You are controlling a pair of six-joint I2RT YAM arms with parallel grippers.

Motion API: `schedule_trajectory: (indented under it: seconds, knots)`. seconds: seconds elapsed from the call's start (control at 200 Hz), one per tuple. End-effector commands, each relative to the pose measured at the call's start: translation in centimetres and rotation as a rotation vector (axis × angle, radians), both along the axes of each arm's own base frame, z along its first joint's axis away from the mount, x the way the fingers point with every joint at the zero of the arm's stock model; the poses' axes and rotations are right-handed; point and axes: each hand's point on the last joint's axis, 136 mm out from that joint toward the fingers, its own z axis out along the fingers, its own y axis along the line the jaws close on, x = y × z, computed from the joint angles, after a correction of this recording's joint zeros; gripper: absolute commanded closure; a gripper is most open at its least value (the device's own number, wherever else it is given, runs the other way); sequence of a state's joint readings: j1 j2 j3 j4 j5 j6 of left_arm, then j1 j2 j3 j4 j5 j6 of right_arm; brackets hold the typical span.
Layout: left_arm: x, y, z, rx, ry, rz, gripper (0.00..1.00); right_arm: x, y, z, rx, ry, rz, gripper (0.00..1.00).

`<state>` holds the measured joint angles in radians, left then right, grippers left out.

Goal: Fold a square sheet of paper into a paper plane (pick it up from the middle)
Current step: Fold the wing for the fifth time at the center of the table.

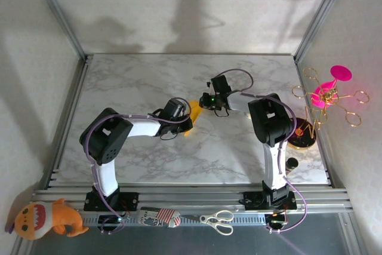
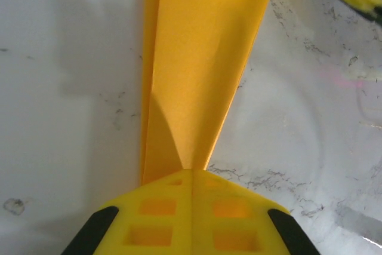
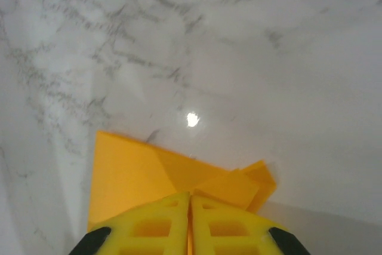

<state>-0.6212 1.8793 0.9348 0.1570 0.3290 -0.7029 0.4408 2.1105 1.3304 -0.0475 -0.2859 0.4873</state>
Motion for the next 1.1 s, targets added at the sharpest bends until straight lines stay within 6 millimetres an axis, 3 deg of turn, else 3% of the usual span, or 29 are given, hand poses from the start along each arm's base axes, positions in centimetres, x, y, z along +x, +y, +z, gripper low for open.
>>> schedule_trajectory:
  seconds: [0.0, 0.2, 0.335, 0.456, 0.611, 0.726, 0.916, 1.097]
  knots:
    - [-4.7, 3.3, -5.2, 0.169, 0.189, -0.015, 1.00, 4.5, -5.2, -0.5, -0.120, -0.072, -0.182, 0.89]
    - [-4.6, 3.1, -5.1, 0.163, 0.183, -0.020, 1.00, 5.1, -5.3, 3.0, -0.109, -0.156, -0.187, 0.88]
    - [-4.5, 2.9, -5.0, 0.158, 0.183, -0.023, 1.00, 2.8, -4.2, 5.4, -0.055, -0.188, -0.133, 0.88]
    - [-4.3, 2.7, -4.7, 0.152, 0.179, -0.023, 1.00, -0.6, -1.7, 6.4, 0.037, -0.163, -0.041, 0.88]
    - [-3.8, 2.3, -4.1, 0.140, 0.169, -0.029, 1.00, -5.4, 2.2, 4.6, 0.143, -0.016, 0.087, 0.88]
    - [-3.6, 2.1, -3.7, 0.139, 0.161, -0.035, 1.00, -7.5, 3.9, 3.1, 0.190, 0.075, 0.136, 0.88]
    - [-3.5, 1.9, -3.2, 0.131, 0.152, -0.039, 1.00, -8.3, 5.0, 1.2, 0.193, 0.140, 0.171, 0.89]
    - [-2.7, 1.2, -1.5, 0.109, 0.113, -0.057, 0.99, -8.3, 4.0, -1.7, 0.098, 0.195, 0.129, 0.90]
